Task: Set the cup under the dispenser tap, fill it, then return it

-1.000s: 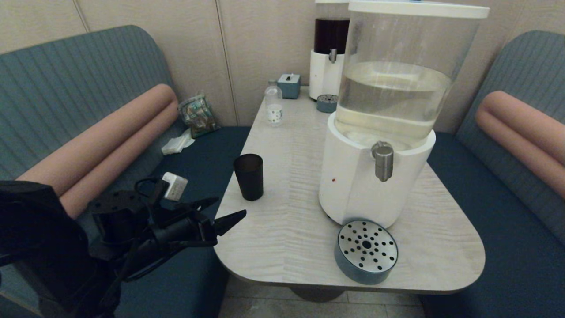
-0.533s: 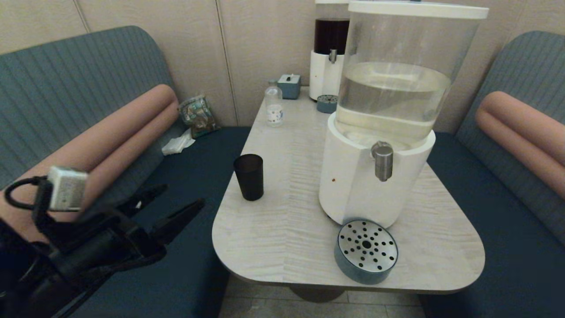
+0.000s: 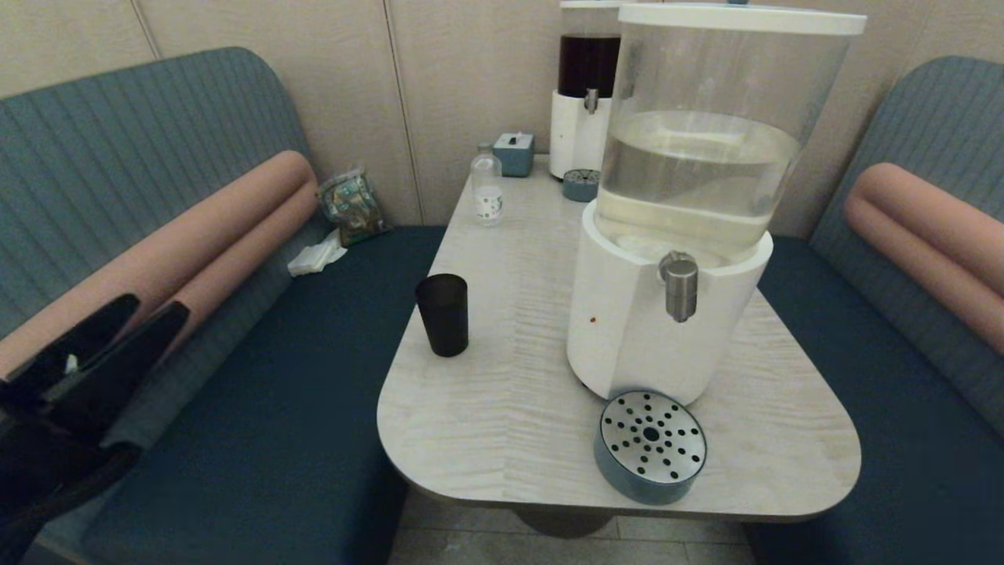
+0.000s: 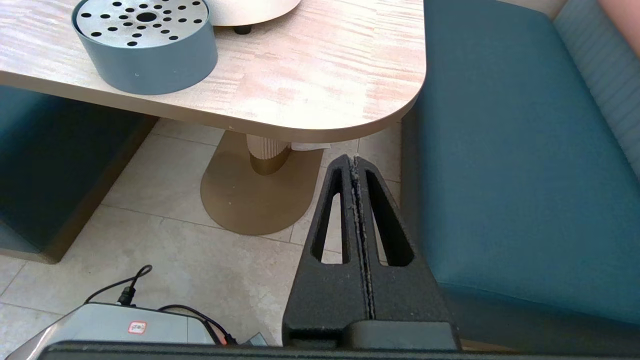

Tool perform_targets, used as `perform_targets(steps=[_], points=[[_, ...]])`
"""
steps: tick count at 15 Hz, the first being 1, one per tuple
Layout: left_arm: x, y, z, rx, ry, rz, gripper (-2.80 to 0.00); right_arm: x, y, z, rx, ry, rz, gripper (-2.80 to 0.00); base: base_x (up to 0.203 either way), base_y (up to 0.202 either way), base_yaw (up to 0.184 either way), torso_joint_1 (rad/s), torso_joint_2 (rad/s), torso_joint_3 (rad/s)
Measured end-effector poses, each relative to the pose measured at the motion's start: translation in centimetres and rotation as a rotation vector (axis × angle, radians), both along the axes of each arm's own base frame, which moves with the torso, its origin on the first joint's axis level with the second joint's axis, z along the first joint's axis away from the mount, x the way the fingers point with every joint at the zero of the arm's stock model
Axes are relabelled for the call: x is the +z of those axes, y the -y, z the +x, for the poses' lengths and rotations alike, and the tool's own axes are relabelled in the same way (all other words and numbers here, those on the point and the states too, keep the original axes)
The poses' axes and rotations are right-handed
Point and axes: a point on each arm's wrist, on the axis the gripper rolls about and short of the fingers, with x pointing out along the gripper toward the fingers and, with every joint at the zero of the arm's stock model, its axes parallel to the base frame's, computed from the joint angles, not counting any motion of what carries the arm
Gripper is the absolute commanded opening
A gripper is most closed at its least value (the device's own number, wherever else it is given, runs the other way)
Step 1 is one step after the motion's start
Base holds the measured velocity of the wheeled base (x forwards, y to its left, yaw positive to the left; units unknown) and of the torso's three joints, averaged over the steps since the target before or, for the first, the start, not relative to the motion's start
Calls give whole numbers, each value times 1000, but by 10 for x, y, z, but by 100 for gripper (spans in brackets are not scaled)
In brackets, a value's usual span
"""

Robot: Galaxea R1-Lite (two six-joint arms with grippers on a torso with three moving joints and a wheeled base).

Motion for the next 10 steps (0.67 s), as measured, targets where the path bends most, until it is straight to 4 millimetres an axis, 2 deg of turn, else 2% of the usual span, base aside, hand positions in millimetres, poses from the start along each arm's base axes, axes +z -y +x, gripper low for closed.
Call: perform_targets(steps=[5, 10], points=[[13, -13, -30, 120, 146, -8, -280, 0, 0, 0, -1, 0, 1, -280, 0, 0, 0, 0, 0, 0], [15, -15, -77, 182, 246, 6, -280, 0, 0, 0, 0, -1, 2, -280, 0, 0, 0, 0, 0, 0]])
